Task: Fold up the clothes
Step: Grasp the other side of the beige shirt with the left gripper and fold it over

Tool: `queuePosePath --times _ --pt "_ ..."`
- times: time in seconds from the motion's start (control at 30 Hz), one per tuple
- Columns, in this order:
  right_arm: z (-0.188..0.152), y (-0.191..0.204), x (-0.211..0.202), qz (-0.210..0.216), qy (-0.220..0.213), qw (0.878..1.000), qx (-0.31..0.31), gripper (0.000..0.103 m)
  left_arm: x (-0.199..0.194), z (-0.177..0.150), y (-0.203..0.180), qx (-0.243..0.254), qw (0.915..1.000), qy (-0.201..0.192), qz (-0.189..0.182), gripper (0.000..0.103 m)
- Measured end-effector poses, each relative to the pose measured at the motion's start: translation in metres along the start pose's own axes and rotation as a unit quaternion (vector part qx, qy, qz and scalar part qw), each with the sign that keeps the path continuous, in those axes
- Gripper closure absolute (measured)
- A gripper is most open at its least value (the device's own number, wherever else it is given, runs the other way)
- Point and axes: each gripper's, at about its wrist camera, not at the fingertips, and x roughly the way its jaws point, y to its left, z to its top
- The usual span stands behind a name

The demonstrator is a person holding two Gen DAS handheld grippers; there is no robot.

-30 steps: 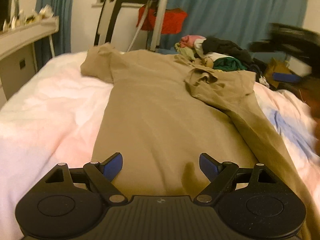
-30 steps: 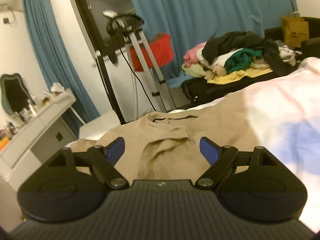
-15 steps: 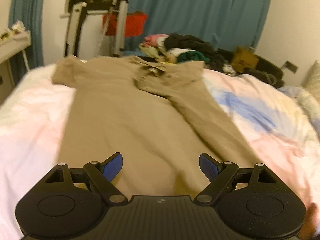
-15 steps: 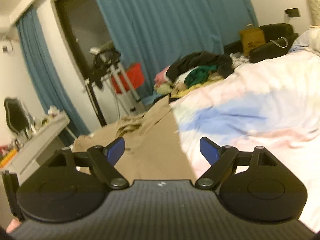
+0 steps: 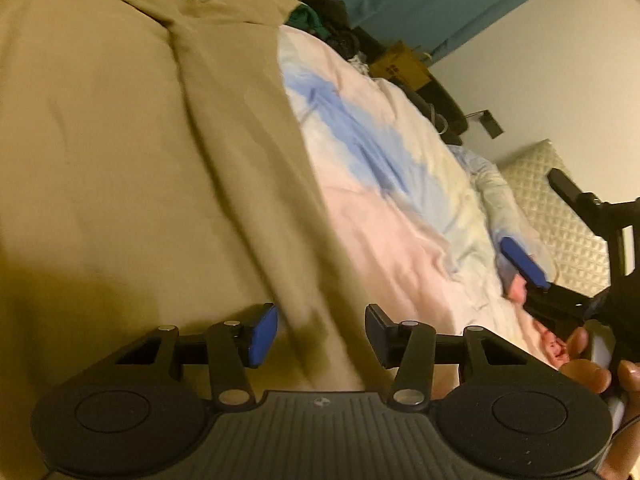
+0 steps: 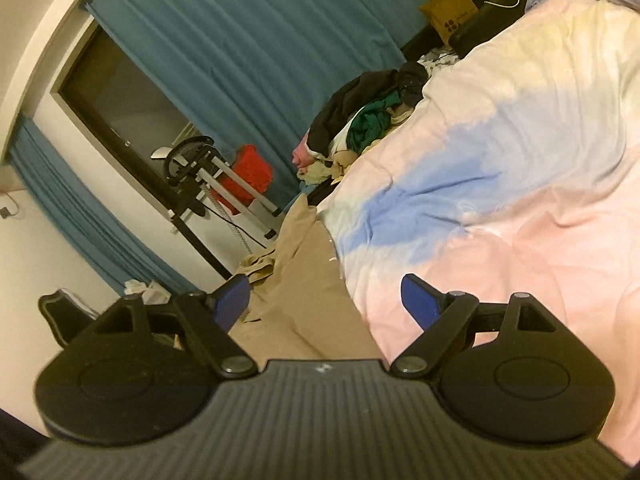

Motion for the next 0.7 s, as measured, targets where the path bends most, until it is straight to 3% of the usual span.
queuePosePath --times 0.23,0.47,0.53,0.63,0.67,0.7 --pt "0.009 -0.011 -0.011 -0.022 -0.026 0.999 -0.010 0.018 0.026 -0.007 -0.026 -0.012 0.9995 0.024 -0.018 0.045" --pt "0.017 -0.024 -0.015 -0.059 -0.052 0.996 -0.028 0.018 0.068 -0.008 -0.050 -0.007 0.9960 0.062 0.064 0.041" --pt "0.018 -0.028 -0.013 -0.066 -0.052 0.996 -0.024 0.018 0.071 -0.006 -0.052 -0.011 0.9939 0.066 0.088 0.051" --pt "0.019 -0.033 -0.009 -0.069 -0.046 0.996 -0.019 0.018 0.067 -0.003 -0.053 -0.002 0.9913 0.069 0.112 0.078" --pt "0.019 -0.034 -0.008 -0.069 -0.044 0.996 -0.018 0.018 0.064 -0.002 -0.053 0.001 0.9911 0.069 0.114 0.093" --pt "0.019 -0.034 -0.007 -0.070 -0.043 0.997 -0.018 0.018 0.059 -0.001 -0.052 -0.001 0.9917 0.069 0.109 0.098"
